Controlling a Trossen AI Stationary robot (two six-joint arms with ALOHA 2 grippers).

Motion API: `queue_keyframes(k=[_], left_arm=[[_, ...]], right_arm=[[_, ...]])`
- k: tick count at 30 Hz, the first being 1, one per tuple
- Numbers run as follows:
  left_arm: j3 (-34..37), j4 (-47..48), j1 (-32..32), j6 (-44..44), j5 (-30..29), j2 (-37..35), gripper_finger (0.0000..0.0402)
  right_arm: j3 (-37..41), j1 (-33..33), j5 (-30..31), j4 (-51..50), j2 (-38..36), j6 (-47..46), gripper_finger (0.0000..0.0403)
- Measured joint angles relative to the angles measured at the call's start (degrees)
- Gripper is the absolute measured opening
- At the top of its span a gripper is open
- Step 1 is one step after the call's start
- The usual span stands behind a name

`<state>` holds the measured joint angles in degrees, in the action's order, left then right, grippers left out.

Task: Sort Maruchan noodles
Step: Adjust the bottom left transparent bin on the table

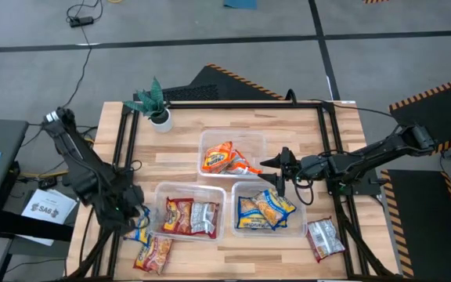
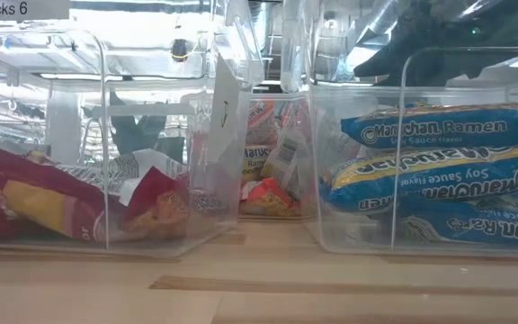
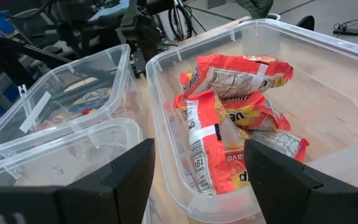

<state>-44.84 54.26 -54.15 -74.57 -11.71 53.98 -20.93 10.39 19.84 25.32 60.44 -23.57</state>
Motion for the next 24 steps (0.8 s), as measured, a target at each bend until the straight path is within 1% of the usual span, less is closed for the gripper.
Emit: queue_keyframes(k=[5,11,18,21,24], left_arm=[[0.00,-6.46,1.75,4.88,1.09,5.39,0.0000],[0.00,-8.43,5.92,12.86,0.96,9.62,0.0000],[0.00,-15.24,11.45,24.54,1.03,10.00,0.0000],[0.00,-17.12,12.91,27.20,1.45,10.02,0.0000],[-0.13,-15.75,13.68,27.83,3.69,9.91,0.0000]], right_arm=[[0.00,0.00,0.00,0.19,-0.01,0.00,0.0269],[0.00,0.00,0.00,0.42,-0.01,-0.02,0.0269],[0.01,0.00,0.00,0.42,0.00,-0.02,0.0269],[0.00,0.00,0.01,0.42,-0.01,-0.02,0.0269],[0.01,0.00,0.02,0.42,0.00,-0.02,0.0269]])
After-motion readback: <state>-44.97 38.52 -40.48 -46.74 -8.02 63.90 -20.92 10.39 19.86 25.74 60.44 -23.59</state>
